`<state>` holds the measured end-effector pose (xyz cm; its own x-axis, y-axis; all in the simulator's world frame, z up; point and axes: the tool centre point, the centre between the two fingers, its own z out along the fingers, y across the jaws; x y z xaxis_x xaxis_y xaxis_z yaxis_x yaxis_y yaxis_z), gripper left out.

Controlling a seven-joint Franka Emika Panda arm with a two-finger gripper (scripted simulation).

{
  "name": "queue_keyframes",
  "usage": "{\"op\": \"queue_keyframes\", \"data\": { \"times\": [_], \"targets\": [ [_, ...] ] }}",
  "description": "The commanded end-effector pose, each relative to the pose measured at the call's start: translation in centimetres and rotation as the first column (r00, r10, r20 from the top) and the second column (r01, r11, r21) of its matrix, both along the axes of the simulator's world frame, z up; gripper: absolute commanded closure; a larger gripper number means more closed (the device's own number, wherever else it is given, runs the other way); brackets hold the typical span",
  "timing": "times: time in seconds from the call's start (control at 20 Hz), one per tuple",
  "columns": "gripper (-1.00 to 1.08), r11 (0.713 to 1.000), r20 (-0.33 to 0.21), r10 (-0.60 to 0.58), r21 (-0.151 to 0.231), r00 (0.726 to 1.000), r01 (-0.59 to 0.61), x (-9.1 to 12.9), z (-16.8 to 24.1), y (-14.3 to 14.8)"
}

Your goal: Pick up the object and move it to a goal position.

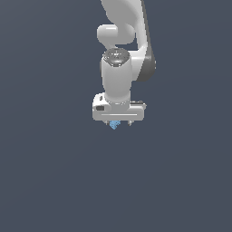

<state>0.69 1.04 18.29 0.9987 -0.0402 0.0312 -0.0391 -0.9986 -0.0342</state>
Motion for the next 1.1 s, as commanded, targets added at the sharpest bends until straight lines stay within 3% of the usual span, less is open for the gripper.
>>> {"op": "queue_keyframes", "data": {
  "times": [0.0,0.5,1.05],
  "targets": [
    [-0.92,1.0,-0.003,-0.026,0.0,1.0,0.026,-0.4,-0.5,-0.1],
    [-0.92,0.974,-0.018,-0.225,-0.007,0.974,0.224,-3.8,-3.8,-0.8],
    [-0.92,0.872,-0.031,-0.49,-0.024,0.871,0.49,-9.3,-7.8,-1.9]
  ]
}}
